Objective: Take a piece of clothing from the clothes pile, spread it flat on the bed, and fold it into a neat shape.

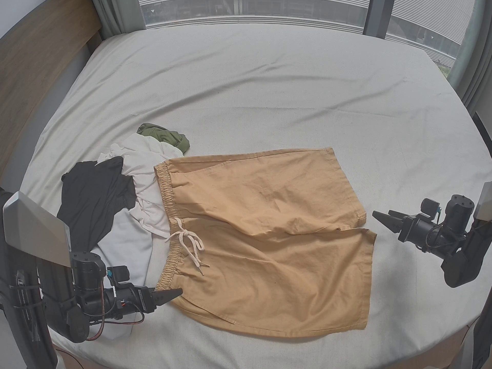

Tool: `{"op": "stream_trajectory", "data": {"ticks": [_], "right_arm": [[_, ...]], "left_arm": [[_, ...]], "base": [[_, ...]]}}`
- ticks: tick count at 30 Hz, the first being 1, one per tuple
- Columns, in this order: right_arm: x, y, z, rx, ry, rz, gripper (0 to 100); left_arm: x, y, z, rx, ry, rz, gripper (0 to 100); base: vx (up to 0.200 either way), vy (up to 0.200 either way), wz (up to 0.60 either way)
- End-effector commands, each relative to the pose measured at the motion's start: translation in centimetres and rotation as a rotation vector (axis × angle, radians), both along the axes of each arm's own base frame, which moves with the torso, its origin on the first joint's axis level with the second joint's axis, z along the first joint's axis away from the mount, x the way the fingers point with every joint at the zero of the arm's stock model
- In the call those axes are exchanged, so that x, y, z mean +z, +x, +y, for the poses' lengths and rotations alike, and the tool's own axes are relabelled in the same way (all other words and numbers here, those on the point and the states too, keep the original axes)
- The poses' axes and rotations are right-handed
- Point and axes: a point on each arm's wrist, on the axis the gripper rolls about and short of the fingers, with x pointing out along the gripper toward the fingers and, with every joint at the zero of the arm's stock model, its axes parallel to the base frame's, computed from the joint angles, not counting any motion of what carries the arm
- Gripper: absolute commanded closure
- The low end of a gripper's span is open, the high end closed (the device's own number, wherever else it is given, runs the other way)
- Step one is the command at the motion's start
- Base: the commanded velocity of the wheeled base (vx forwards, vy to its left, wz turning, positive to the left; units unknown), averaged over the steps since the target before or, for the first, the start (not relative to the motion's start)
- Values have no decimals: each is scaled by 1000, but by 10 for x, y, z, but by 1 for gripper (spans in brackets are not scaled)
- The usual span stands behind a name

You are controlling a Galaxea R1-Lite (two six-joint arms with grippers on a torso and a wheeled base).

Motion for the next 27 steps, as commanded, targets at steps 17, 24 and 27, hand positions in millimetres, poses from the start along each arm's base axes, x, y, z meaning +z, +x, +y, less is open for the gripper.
{"op": "stream_trajectory", "data": {"ticks": [17,24,27], "right_arm": [[-4,-1,2,6,-2,11,0],[-14,-22,14,50,-8,96,0],[-24,-43,24,97,-45,161,0]], "left_arm": [[-4,7,-2,17,-2,-2,100],[3,9,-2,17,-7,-34,100],[10,9,-2,15,-13,-59,100]], "base": [[0,0,0],[0,0,0],[0,0,0]]}}
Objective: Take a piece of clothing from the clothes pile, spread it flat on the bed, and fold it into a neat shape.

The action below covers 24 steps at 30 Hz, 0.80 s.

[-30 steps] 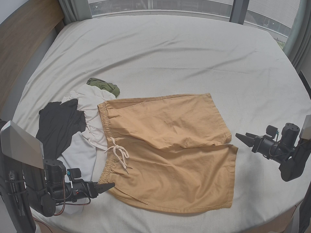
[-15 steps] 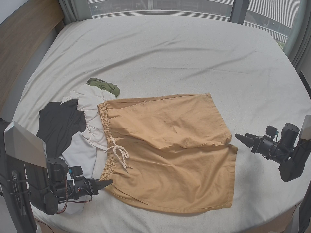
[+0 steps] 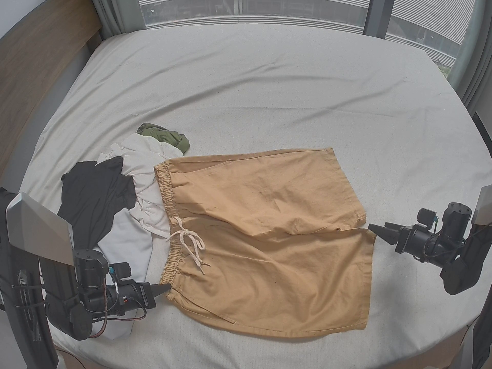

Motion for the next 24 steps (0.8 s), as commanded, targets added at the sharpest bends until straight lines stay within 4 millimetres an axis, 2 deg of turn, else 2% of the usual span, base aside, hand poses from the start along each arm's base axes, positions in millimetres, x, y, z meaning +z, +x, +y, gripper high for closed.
{"op": "stream_trajectory", "data": {"ticks": [1,3,6,8,9,16,24], "right_arm": [[-13,-27,13,63,-42,84,0],[-24,-45,14,89,-95,136,0],[-31,-61,13,104,-121,191,0],[-31,-62,13,105,-122,193,0],[-34,-71,13,112,-125,239,0],[-50,-85,13,144,-146,433,0],[-57,-89,18,178,-156,486,0]], "left_arm": [[10,0,0,-2,-7,-40,100],[11,0,-1,-6,-6,-41,100],[10,0,-3,-12,-7,-42,100],[10,0,-3,-12,-7,-42,100],[10,-1,-5,-21,-6,-41,100],[10,-2,-6,-26,-3,-38,100],[8,-1,-6,-28,-3,-33,100]], "base": [[0,0,0],[0,0,0],[0,0,0],[0,0,0],[0,0,0],[0,0,0],[0,0,0]]}}
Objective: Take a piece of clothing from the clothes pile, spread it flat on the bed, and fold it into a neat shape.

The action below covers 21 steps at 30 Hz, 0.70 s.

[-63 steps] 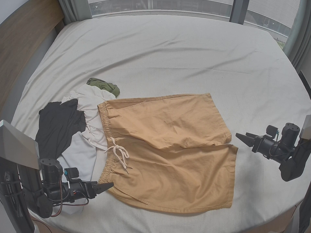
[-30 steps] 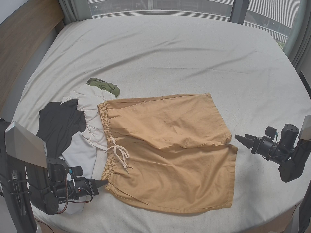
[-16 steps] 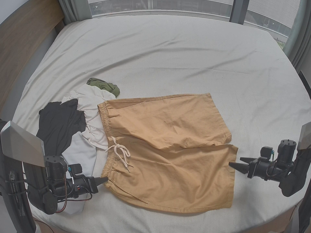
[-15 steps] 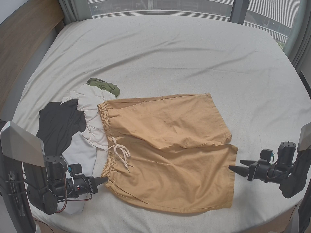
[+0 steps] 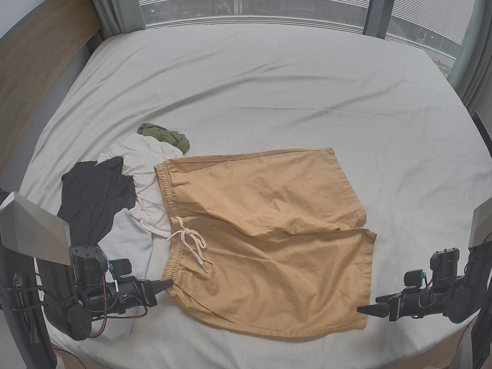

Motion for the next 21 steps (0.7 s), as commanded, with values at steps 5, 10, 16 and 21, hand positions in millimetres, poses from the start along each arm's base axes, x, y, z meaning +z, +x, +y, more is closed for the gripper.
{"op": "stream_trajectory", "data": {"ticks": [5,10,16,21], "right_arm": [[-15,-7,3,18,-5,102,0],[-20,-11,6,45,-14,149,0],[-23,-12,11,69,-17,160,0],[-28,-10,13,77,-13,152,0]], "left_arm": [[0,0,0,0,0,0,100],[-1,1,0,-2,-1,2,100],[0,1,-1,-3,-1,-1,100],[-1,0,-2,-8,0,0,100]], "base": [[0,0,0],[0,0,0],[0,0,0],[0,0,0]]}}
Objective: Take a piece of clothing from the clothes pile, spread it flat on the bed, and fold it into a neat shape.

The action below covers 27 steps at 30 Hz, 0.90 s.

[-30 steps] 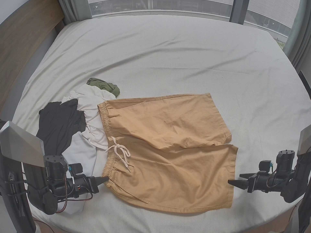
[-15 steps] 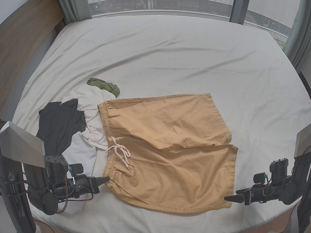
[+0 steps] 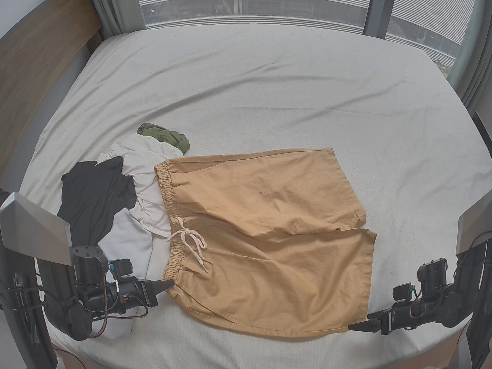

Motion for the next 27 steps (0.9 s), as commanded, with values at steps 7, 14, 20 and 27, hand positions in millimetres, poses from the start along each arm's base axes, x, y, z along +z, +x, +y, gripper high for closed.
{"op": "stream_trajectory", "data": {"ticks": [7,14,20,27], "right_arm": [[-17,-2,4,13,-5,43,0],[-15,-2,4,11,-4,40,100],[-7,-1,2,4,3,5,100],[21,-6,-5,-28,6,-53,100]], "left_arm": [[0,0,-1,-2,0,0,100],[0,1,-1,0,0,0,100],[-1,1,0,2,0,2,100],[0,-7,0,-4,-7,28,100]], "base": [[0,0,0],[0,0,0],[0,0,0],[0,0,0]]}}
